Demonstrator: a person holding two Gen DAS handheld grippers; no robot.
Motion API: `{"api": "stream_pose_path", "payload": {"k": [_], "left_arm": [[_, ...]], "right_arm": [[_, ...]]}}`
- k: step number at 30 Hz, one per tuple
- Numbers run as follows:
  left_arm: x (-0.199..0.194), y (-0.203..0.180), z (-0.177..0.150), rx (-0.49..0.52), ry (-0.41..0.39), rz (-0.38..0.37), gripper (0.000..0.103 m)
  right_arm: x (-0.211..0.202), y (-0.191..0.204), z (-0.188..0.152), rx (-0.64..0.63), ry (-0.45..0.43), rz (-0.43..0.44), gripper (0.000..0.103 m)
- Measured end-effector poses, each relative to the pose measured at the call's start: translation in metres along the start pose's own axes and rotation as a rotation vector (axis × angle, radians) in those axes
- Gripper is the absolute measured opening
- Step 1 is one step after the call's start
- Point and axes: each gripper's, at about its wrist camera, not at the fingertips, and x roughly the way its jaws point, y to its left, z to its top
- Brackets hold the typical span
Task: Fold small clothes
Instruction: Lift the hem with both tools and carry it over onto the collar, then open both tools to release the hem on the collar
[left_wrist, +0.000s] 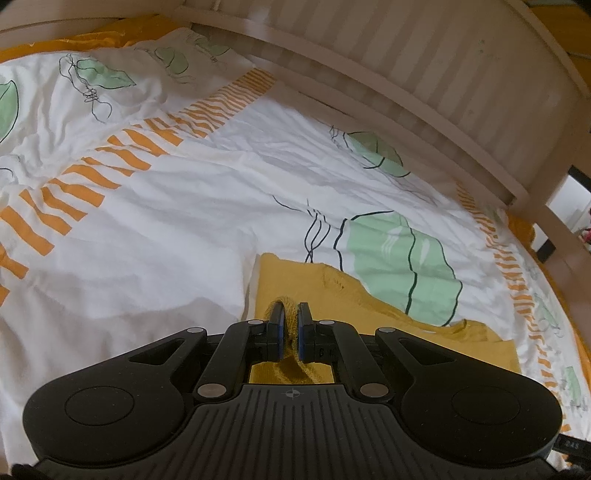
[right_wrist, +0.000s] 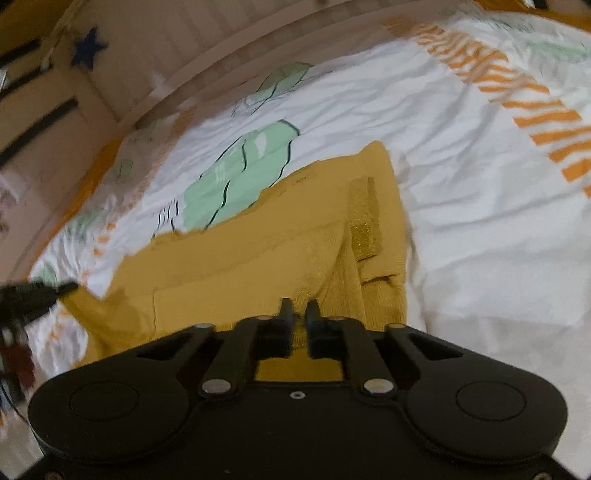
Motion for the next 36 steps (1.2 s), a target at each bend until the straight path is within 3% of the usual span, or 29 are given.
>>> {"api": "stream_pose_path", "payload": {"k": [3, 9, 14, 19, 26, 28, 30, 31, 32, 34, 35, 36], "left_arm": [[-0.003, 0.0, 0.0, -0.005, -0.006, -0.003, 0.006], [-0.027, -0.009, 0.008, 0.013, -0.06, -0.052, 0.006], [-0.023, -0.018, 0.021, 0.003, -0.078, -0.079, 0.006], [0.009, -0.022, 0.025, -0.006, -0.046, -0.037, 0.006], [0.048, -0.014, 0.019, -0.016, -0.004, 0.044, 0.007], [0.053, -0.013, 0.017, -0.006, -0.001, 0.049, 0.007], [0.056, -0.011, 0.018, -0.005, 0.001, 0.039, 0.008], [0.057, -0.012, 0.02, -0.009, 0.004, 0.033, 0.008], [0.057, -0.012, 0.021, -0.014, 0.006, 0.028, 0.009], [0.053, -0.013, 0.023, -0.006, -0.013, 0.028, 0.019], [0.048, -0.015, 0.023, 0.011, -0.036, 0.03, 0.028], [0.042, -0.018, 0.023, 0.037, -0.061, 0.034, 0.029]], "right_arm": [[-0.009, -0.006, 0.002, 0.082, -0.057, 0.048, 0.011], [-0.055, 0.006, 0.03, 0.109, -0.236, 0.136, 0.011], [-0.051, 0.005, 0.062, 0.138, -0.311, 0.126, 0.011], [-0.008, -0.012, 0.083, 0.192, -0.27, 0.047, 0.011], [0.037, -0.031, 0.079, 0.197, -0.185, -0.054, 0.012], [0.042, -0.033, 0.077, 0.202, -0.172, -0.056, 0.021], [0.045, -0.035, 0.077, 0.202, -0.172, -0.067, 0.022], [0.044, -0.036, 0.077, 0.198, -0.176, -0.076, 0.028], [0.043, -0.036, 0.077, 0.193, -0.183, -0.086, 0.041], [0.036, -0.035, 0.076, 0.176, -0.207, -0.098, 0.06], [0.033, -0.034, 0.077, 0.161, -0.221, -0.103, 0.06], [0.028, -0.032, 0.077, 0.145, -0.231, -0.115, 0.06]]}}
